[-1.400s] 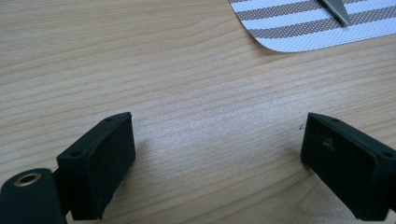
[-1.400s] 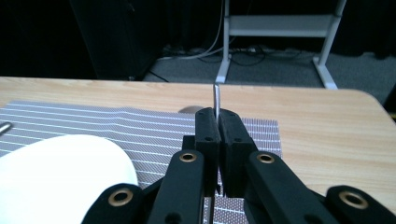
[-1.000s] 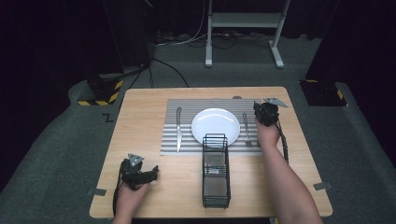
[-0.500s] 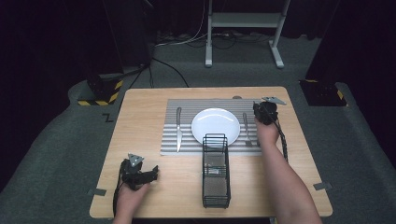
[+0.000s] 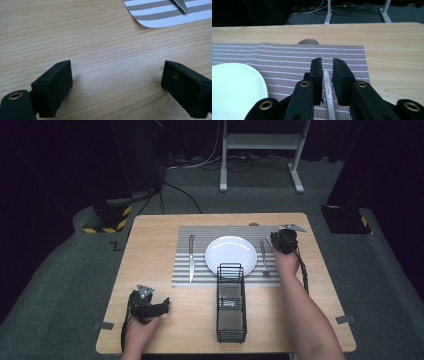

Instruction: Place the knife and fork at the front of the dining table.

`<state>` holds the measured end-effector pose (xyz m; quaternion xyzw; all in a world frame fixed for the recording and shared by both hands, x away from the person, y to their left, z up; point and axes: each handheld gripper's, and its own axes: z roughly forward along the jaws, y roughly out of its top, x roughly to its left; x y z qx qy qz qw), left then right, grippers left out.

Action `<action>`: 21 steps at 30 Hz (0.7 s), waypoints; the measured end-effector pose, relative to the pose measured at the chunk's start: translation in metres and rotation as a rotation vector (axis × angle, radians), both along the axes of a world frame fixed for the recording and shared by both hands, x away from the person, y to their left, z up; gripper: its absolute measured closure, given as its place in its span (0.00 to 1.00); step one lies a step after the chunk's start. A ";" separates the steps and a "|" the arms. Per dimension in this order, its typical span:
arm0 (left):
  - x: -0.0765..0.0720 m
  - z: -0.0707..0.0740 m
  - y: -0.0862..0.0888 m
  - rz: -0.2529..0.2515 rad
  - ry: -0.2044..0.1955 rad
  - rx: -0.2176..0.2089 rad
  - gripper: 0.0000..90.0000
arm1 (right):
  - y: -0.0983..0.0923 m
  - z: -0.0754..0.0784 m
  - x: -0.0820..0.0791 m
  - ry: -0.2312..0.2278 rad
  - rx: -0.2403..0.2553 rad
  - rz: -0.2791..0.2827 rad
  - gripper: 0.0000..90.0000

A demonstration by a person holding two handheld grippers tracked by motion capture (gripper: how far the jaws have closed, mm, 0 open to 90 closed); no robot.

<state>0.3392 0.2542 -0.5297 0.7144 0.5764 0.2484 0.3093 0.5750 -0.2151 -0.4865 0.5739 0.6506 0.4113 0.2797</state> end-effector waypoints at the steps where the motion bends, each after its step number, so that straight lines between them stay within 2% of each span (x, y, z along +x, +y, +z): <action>1: 0.000 0.000 0.000 0.000 0.000 -0.001 0.11 | 0.000 0.001 -0.001 -0.002 -0.004 0.001 0.87; 5: 0.000 0.000 0.000 -0.001 0.000 -0.001 0.11 | 0.001 0.007 -0.005 -0.014 -0.010 0.012 0.88; 10: 0.000 0.000 0.000 -0.001 0.000 0.000 0.11 | -0.004 0.011 -0.020 -0.028 -0.020 0.029 0.89; 12: 0.000 0.000 0.000 -0.001 0.000 -0.001 0.11 | -0.008 0.010 -0.030 -0.029 -0.034 0.033 0.89; 21: 0.000 0.000 0.000 -0.005 0.001 -0.003 0.11 | -0.036 -0.001 -0.082 0.025 -0.108 0.013 0.91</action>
